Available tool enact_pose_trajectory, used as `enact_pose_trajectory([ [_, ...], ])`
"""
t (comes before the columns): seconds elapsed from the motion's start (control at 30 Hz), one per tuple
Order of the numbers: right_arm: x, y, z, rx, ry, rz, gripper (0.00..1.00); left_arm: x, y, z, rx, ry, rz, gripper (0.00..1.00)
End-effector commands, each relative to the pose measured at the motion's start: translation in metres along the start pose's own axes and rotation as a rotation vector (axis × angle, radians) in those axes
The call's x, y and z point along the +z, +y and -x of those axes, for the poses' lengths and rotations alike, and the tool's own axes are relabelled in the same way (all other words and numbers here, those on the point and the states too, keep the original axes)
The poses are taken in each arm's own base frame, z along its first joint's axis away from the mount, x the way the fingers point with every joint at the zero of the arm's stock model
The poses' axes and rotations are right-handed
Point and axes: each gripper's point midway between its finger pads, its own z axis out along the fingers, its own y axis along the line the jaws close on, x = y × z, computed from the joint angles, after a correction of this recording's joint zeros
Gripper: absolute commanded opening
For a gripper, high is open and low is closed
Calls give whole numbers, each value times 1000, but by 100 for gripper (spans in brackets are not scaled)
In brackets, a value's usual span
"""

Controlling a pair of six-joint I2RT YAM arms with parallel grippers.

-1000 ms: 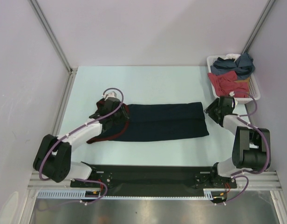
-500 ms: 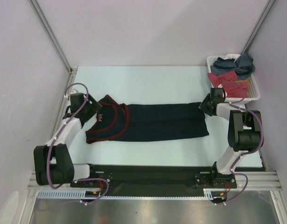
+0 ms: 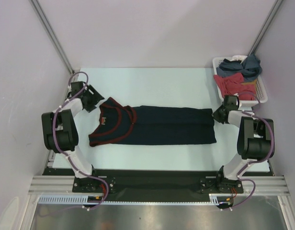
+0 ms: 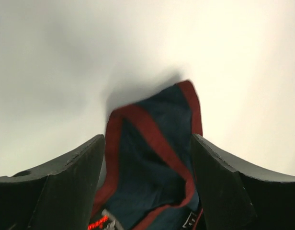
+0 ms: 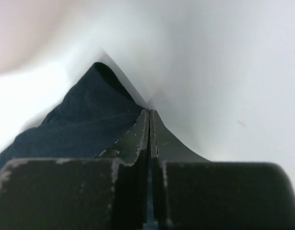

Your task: Fold and stack the tank tops

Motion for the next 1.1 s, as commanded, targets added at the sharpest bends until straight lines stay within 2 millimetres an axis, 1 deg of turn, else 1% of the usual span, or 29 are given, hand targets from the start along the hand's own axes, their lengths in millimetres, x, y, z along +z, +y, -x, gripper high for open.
enact_pose_trajectory([
  [0.0,-13,-28,11,84,-60,-88,0,8,-24,19,48,-2,-68,78],
  [0.03,-16,-31,11,95,-66,-90,0,11,-25,18,51,8,-66,78],
  [0.07,-16,-34,12,108,-68,-94,0,20,-24,13,61,35,-67,78],
  [0.1,-16,-32,12,113,-70,-80,0,22,-36,20,78,25,-87,78],
  [0.13,-15,-32,11,113,-64,-77,0,31,-33,14,89,54,-73,78],
  [0.17,-15,-30,9,115,-53,-68,0,34,-36,14,99,62,-77,78],
  [0.2,-14,-28,8,113,-50,-62,0,36,-49,20,120,53,-95,78],
  [0.27,-13,-28,7,109,-45,-58,0,45,-50,16,162,75,-82,78],
  [0.3,-13,-29,7,107,-44,-60,0,45,-62,24,191,51,-88,78],
  [0.33,-13,-29,7,103,-46,-62,0,51,-57,18,225,77,-67,78],
  [0.4,-13,-29,7,103,-48,-59,0,51,-63,20,276,81,-57,76],
  [0.47,-13,-27,8,101,-48,-50,0,54,-67,12,359,84,-45,76],
  [0.57,-12,-23,9,104,-46,-36,0,53,-70,9,425,73,0,77],
  [0.6,-12,-23,9,104,-46,-36,0,50,-74,11,434,73,4,77],
  [0.63,-12,-23,9,103,-46,-34,0,53,-80,2,463,82,16,76],
  [0.67,-12,-23,10,103,-48,-34,0,55,-84,-3,482,86,28,75],
  [0.7,-13,-23,10,103,-47,-33,0,52,-87,0,493,86,47,74],
  [0.73,-13,-23,9,103,-47,-35,0,58,-83,-5,507,102,71,72],
  [0.77,-13,-23,9,103,-46,-34,0,59,-80,-4,518,96,107,67],
  [0.8,-13,-24,8,103,-46,-34,0,58,-82,-6,529,103,122,64],
  [0.87,-13,-24,8,103,-46,-34,0,60,-75,-9,546,105,167,59],
  [0.9,-13,-23,9,104,-47,-33,0,58,-74,-13,554,111,180,57],
  [0.97,-13,-23,9,107,-46,-32,0,54,-73,-12,573,92,214,56],
  [1.0,-14,-23,9,104,-45,-30,0,53,-69,-14,578,96,235,55],
  [1.07,-14,-22,9,107,-47,-27,0,50,-67,-14,590,90,259,56],
])
